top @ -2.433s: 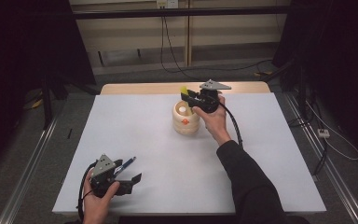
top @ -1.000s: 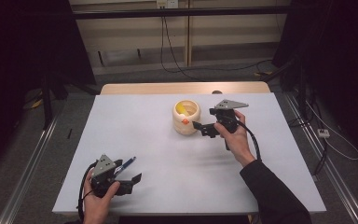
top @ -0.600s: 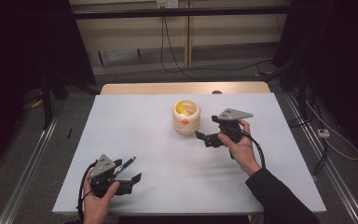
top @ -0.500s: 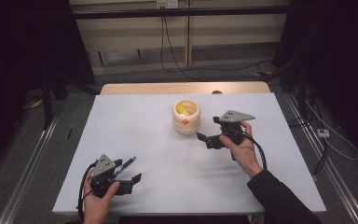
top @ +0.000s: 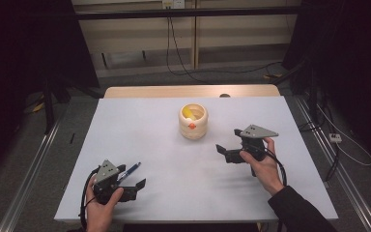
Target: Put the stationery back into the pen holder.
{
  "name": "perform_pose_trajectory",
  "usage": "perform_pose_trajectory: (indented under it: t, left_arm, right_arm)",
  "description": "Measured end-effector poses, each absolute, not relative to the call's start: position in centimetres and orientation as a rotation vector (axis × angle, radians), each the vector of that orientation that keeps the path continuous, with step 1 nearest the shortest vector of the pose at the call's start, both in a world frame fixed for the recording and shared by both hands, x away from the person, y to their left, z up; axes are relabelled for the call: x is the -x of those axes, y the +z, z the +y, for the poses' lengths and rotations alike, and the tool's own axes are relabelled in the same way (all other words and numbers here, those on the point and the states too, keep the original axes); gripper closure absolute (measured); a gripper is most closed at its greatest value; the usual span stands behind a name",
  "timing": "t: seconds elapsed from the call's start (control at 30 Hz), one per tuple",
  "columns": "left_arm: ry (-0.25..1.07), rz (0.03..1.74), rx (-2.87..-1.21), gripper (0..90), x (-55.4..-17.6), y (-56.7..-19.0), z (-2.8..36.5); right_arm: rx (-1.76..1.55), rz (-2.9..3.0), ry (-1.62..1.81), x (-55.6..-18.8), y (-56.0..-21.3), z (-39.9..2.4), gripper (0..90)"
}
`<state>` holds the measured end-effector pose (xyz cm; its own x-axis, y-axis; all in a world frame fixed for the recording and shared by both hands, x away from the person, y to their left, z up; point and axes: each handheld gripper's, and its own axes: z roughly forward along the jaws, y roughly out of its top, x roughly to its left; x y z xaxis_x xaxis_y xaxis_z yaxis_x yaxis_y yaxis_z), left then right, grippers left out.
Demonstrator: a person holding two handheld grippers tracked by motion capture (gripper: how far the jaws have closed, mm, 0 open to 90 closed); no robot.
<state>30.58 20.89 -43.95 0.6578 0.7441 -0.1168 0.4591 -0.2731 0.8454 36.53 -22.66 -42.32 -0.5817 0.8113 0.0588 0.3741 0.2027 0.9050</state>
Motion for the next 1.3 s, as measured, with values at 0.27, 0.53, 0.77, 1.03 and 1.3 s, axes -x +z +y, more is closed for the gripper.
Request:
perform_pose_trajectory:
  t: [0.27,0.53,0.77,1.03,1.3]
  left_arm:
    - [0.371,0.948,-1.919,7.8,-30.6,-43.9,21.0]
    - [0.361,0.930,-1.927,9.3,-30.5,-43.7,20.9]
    - [0.356,0.948,-1.918,9.3,-30.5,-43.6,21.2]
    - [0.361,0.953,-1.908,7.2,-30.6,-43.2,21.4]
    - [0.348,0.940,-1.942,8.3,-31.0,-42.4,21.5]
  right_arm:
    - [-1.114,2.030,1.331,-35.0,-43.0,-23.3,7.4]
    - [-1.111,2.034,1.317,-33.7,-43.5,-23.7,7.4]
    - [-1.107,2.024,1.299,-32.3,-43.9,-24.2,7.4]
    - [-1.125,1.978,1.305,-31.2,-44.1,-25.3,7.4]
    - [-1.131,1.943,1.296,-30.0,-44.1,-26.2,7.4]
